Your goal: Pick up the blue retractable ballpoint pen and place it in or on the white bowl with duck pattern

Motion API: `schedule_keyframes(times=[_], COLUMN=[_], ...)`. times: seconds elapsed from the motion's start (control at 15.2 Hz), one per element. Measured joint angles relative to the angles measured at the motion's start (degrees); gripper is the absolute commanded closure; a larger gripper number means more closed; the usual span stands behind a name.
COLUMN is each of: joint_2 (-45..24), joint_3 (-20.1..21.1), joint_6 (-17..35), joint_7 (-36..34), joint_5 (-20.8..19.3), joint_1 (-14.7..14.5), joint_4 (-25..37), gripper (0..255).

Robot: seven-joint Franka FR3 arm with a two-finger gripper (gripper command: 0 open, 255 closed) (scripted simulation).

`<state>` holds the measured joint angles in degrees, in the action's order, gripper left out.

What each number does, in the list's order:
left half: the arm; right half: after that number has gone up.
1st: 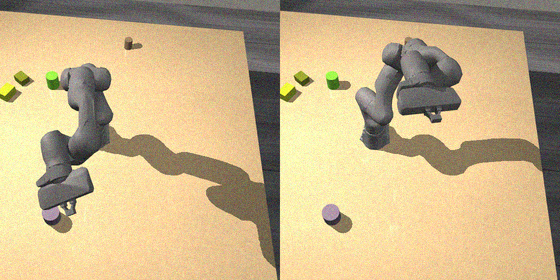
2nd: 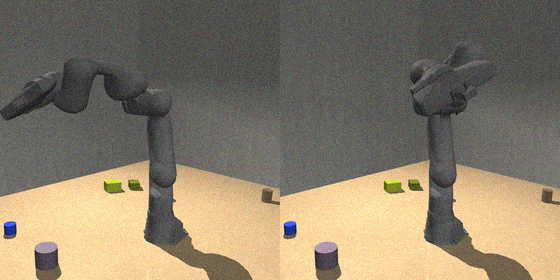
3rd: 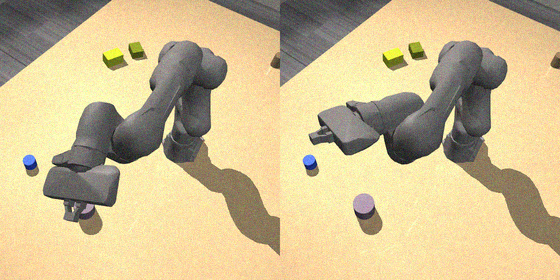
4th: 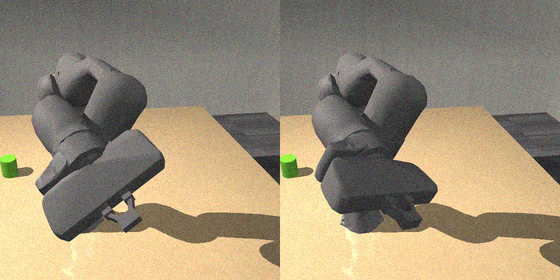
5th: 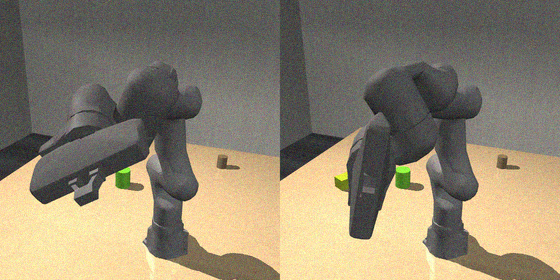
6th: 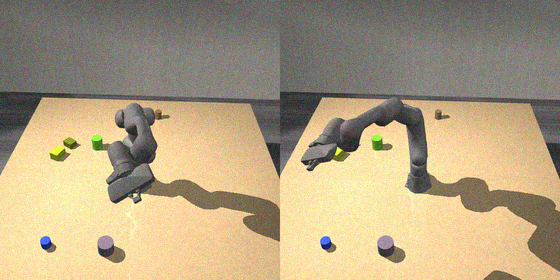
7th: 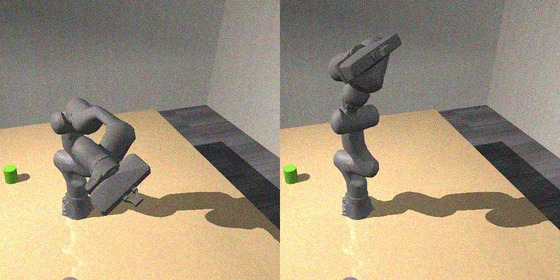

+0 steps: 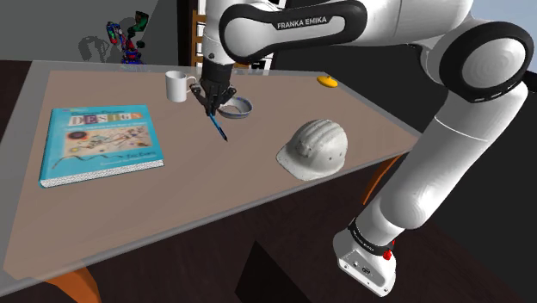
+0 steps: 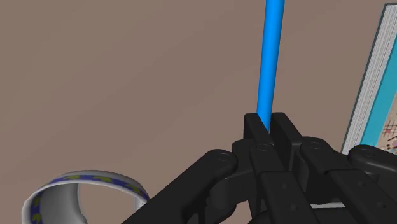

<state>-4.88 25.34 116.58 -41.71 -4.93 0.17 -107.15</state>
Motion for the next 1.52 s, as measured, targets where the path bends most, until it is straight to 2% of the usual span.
schedule_keyframes(times=[0.46, 0.79, 1.19, 1.52], joint_2=[-5.2, -10.8, -20.3, -30.4], joint_3=[-3.5, -5.5, -7.8, -9.4], joint_6=[-2.5, -5.0, -10.0, -15.8], joint_7=[7.6, 12.3, 17.8, 22.1], joint_5=[-0.9, -2.0, -3.5, -4.7], joint_1=[3.9, 6.2, 8.2, 8.9], joint_4=[7.8, 15.8, 30.2, 46.1], gripper=[255, 255, 255, 255])
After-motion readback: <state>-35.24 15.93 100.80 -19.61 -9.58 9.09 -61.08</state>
